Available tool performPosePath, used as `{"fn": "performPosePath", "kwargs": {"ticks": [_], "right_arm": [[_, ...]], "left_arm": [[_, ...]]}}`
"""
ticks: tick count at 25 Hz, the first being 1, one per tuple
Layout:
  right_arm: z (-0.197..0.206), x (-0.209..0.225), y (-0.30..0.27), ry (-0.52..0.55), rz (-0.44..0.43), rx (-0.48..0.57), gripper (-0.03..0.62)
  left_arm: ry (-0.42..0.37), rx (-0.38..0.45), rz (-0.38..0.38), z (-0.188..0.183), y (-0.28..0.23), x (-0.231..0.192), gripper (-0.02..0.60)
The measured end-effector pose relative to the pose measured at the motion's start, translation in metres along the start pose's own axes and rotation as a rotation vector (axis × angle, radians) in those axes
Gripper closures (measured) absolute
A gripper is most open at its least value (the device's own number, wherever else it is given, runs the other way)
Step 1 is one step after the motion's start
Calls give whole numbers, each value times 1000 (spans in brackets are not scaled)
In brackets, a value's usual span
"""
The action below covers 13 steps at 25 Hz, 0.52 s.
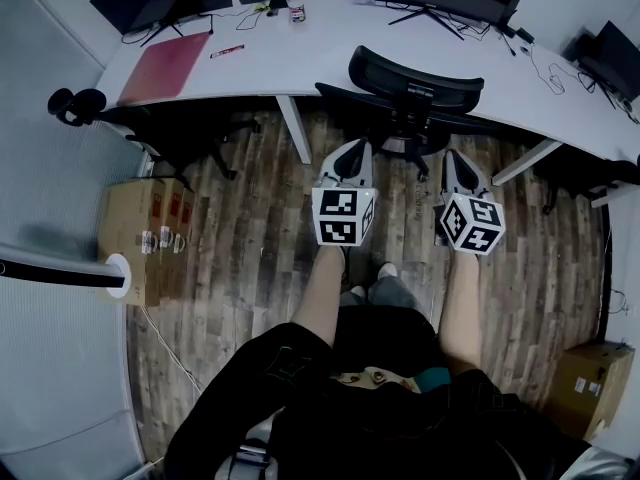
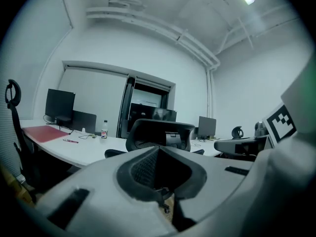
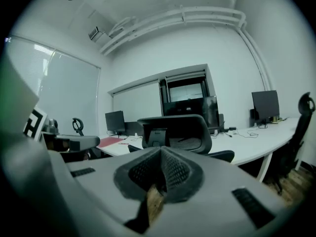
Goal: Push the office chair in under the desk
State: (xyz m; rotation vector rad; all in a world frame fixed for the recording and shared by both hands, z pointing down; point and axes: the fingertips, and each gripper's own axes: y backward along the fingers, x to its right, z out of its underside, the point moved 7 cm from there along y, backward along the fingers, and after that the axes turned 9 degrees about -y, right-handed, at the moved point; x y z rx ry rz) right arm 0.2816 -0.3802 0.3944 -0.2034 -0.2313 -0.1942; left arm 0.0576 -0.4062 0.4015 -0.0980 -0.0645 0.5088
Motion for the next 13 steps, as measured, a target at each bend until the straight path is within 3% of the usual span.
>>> {"fn": "performPosePath", "kwargs": {"ticks": [13], "right_arm": [[-15, -19, 17, 90, 3, 18, 589]], "left_arm": [[29, 59, 10, -3, 15, -5, 574]]}}
